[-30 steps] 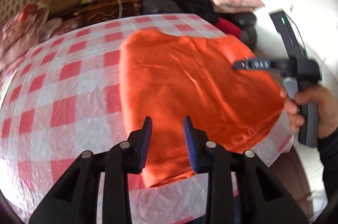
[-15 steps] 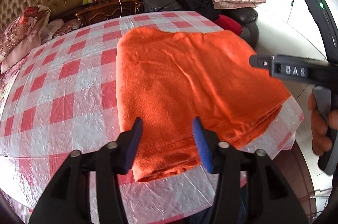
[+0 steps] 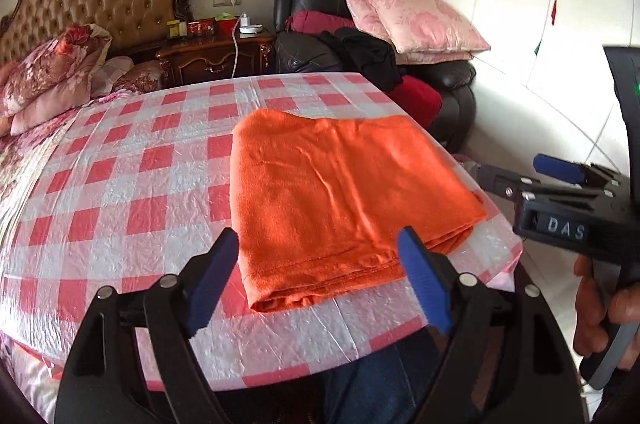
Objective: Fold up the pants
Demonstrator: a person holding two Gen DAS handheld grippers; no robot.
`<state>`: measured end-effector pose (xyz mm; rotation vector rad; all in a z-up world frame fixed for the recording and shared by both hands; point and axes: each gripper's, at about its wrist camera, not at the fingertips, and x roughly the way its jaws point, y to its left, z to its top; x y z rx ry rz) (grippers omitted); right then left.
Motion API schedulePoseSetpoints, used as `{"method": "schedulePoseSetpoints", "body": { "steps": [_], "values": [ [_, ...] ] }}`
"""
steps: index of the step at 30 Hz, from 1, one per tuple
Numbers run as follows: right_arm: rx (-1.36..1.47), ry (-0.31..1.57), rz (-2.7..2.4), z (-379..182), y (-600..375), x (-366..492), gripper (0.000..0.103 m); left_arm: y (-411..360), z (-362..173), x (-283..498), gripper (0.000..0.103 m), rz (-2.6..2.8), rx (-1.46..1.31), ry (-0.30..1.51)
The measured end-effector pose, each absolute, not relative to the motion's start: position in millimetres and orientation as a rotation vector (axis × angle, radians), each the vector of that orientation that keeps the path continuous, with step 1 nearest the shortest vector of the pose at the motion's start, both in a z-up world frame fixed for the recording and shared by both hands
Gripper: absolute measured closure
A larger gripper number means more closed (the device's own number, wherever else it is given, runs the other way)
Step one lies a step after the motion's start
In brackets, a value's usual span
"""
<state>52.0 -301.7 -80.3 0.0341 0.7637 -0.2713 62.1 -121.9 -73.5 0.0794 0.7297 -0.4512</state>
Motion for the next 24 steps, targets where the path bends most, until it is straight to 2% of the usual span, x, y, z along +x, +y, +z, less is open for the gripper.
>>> {"method": "schedulePoseSetpoints", "body": {
  "steps": [1,4,11,24],
  "values": [
    [0.03,0.759,-0.275,-78,-300,48,0.017,-120,-69,59,0.018,-0.439,0.076,0.728],
    [0.025,0.744,-0.278,-70,-296,34,0.017,-116,-57,50,0.002,-0.42,0.07,0.737],
    [0.025,0.716,-0.285,-56,-292,15,0.017,-116,-38,37,0.002,-0.443,0.018,0.76],
    [0.036,0.73,-0.294,-59,-299,14,0.017,-121,-36,35,0.002,-0.447,0.008,0.757]
  ]
}}
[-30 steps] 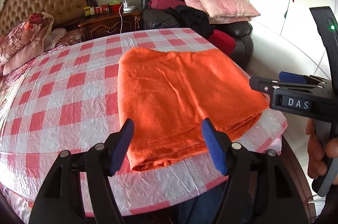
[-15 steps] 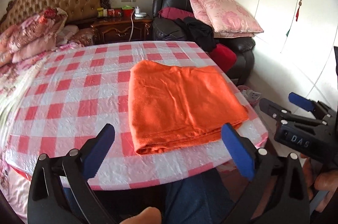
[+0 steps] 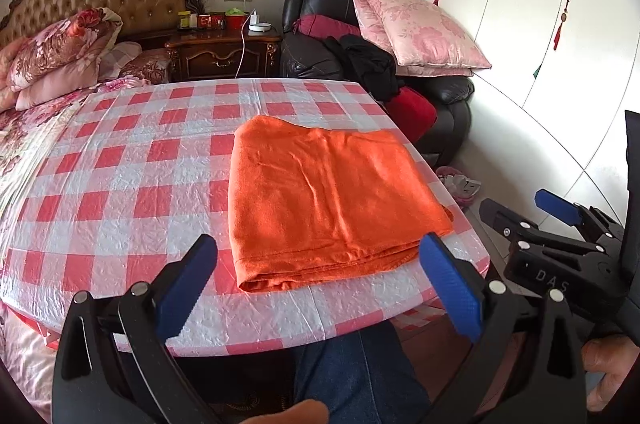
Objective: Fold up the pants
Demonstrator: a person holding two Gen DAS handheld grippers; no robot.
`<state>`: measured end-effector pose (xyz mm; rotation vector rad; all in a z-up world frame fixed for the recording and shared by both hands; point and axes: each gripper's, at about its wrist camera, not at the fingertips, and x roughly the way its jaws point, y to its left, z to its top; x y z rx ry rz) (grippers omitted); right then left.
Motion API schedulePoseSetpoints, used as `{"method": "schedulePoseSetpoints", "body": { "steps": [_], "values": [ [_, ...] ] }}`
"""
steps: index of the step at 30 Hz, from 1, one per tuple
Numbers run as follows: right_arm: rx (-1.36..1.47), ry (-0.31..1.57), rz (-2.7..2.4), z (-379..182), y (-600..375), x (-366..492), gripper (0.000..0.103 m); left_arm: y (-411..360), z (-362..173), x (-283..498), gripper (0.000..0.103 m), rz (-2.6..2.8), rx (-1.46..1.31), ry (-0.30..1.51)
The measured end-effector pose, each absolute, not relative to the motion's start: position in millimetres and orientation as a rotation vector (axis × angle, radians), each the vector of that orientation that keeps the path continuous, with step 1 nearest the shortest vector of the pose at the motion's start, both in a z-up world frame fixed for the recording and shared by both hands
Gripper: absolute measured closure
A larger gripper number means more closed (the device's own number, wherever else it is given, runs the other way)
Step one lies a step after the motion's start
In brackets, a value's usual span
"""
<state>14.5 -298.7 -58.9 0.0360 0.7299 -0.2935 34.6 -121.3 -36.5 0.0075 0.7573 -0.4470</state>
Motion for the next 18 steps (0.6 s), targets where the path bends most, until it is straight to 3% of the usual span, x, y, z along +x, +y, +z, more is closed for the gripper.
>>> {"method": "schedulePoseSetpoints", "body": {
  "steps": [18],
  "values": [
    [0.037,0.732,-0.293,-61.2,-298.3,13.2,0.017,-124.5,-36.2,29.9,0.002,-0.468,0.029,0.747]
  ]
}}
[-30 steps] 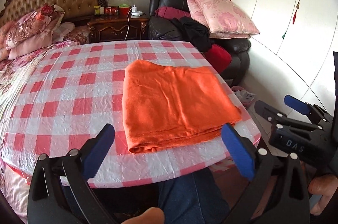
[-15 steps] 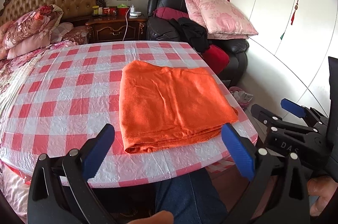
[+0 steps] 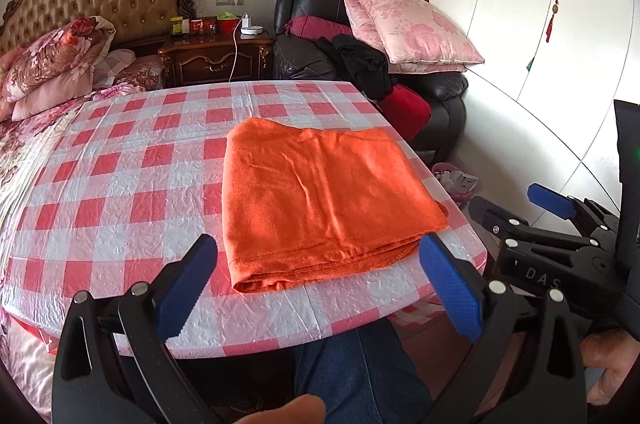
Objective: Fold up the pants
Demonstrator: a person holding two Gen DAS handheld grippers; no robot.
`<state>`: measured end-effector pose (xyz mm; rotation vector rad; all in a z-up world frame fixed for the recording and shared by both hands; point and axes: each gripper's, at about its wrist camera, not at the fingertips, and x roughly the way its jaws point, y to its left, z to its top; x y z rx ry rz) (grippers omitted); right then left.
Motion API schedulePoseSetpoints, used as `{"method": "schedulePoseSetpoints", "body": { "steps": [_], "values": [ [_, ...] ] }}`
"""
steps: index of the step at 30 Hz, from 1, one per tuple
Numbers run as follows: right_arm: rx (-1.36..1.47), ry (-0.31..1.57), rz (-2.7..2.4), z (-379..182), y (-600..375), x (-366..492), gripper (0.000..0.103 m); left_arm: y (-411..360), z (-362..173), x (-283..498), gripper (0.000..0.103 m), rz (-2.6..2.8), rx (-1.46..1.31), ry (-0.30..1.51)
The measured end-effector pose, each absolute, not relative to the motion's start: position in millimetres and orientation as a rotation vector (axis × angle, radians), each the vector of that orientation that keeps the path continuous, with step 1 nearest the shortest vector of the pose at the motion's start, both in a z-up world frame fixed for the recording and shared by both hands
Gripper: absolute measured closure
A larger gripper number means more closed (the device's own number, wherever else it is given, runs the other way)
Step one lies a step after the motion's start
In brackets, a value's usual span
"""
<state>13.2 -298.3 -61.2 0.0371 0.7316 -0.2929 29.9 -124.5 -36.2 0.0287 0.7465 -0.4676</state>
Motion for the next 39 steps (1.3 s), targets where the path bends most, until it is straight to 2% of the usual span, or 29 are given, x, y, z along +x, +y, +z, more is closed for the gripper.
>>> {"method": "schedulePoseSetpoints", "body": {
  "steps": [39],
  "values": [
    [0.042,0.741,-0.3,-71,-305,9,0.017,-133,-36,39,0.002,-0.492,0.022,0.72]
  ]
}}
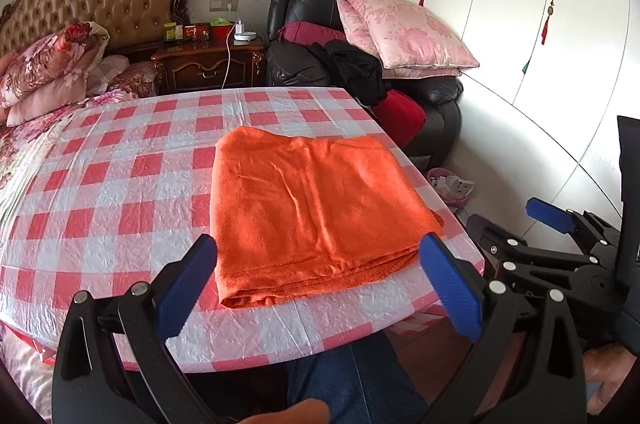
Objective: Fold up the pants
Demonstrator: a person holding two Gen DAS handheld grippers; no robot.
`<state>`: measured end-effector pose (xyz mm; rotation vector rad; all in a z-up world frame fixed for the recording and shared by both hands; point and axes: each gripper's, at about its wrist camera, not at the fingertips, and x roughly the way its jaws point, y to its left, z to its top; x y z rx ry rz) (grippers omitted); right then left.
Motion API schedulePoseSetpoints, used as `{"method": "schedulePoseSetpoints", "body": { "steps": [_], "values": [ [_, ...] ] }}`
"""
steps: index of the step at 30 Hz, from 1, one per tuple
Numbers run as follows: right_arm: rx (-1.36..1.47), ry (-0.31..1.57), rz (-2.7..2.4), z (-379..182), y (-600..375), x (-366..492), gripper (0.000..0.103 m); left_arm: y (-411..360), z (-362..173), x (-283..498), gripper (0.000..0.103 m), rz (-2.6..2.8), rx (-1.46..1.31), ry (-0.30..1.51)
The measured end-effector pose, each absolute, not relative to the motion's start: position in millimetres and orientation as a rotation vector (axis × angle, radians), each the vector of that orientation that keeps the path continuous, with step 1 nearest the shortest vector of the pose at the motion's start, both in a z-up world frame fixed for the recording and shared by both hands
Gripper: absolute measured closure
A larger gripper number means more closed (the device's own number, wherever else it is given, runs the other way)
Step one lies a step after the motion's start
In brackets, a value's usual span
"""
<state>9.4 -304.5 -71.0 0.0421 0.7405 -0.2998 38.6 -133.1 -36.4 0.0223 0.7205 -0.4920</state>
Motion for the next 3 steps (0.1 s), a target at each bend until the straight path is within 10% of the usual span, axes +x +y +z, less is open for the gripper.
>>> {"method": "schedulePoseSetpoints", "body": {
  "steps": [3],
  "values": [
    [0.045,0.743,-0.305,-73.9,-306.0,9.4,0.017,-131.4,-37.9,39.9,0.002,-0.497,0.009,0.727]
  ]
}}
